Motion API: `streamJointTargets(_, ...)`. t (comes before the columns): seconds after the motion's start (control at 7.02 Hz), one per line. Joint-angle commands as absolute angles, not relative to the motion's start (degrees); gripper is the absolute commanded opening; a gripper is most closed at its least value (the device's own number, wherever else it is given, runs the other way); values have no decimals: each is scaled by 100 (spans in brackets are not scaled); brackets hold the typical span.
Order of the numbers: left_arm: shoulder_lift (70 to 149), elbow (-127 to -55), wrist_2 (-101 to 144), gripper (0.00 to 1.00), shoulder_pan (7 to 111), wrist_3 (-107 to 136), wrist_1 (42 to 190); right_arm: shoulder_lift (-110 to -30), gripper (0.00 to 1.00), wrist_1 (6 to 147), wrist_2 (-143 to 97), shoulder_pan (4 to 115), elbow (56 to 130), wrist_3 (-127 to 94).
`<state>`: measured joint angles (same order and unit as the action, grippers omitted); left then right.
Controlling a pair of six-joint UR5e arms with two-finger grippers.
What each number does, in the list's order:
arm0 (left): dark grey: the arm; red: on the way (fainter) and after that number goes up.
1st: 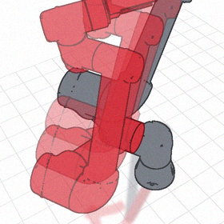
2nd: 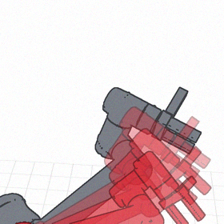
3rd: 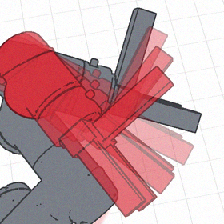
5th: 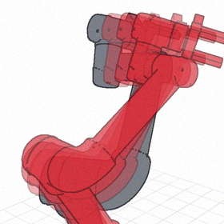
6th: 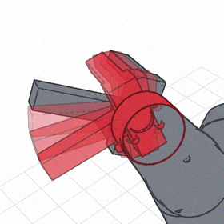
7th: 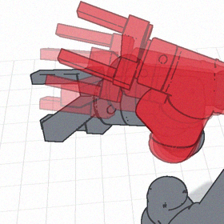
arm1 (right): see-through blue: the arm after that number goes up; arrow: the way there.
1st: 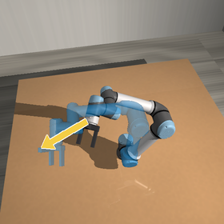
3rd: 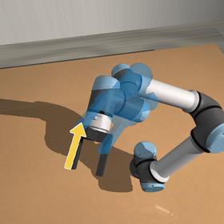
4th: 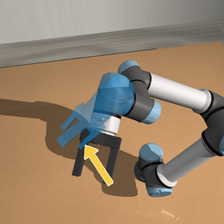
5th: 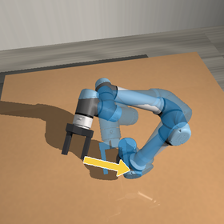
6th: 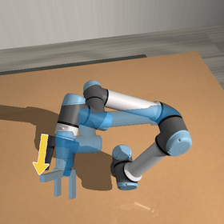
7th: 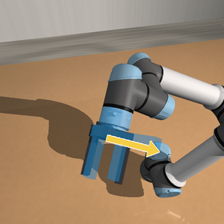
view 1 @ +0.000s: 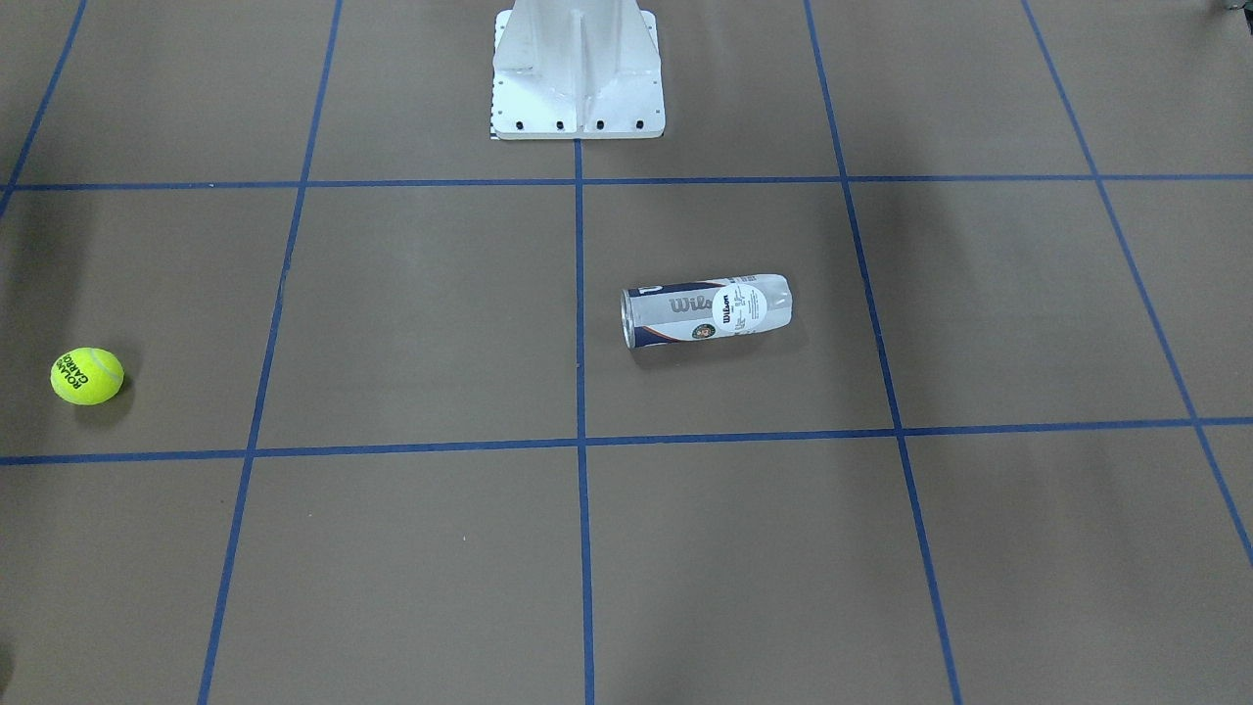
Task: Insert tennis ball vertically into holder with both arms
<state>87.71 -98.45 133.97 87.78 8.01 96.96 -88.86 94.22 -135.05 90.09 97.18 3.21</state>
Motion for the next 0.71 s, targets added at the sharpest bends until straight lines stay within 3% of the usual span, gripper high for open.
streamJointTargets(0.0,8745,-9852,13186,100,8780,800,9703,-8886,100,9422,-13509,9009,9712,325)
streamJointTargets(0.43,8867,-10036,13175,100,8745,827,9799,-8921,100,9422,-13518,9009,9712,316)
streamJointTargets(0.57,9007,-10089,13227,100,8719,835,10644,-8912,100,9422,-13518,9009,9712,316)
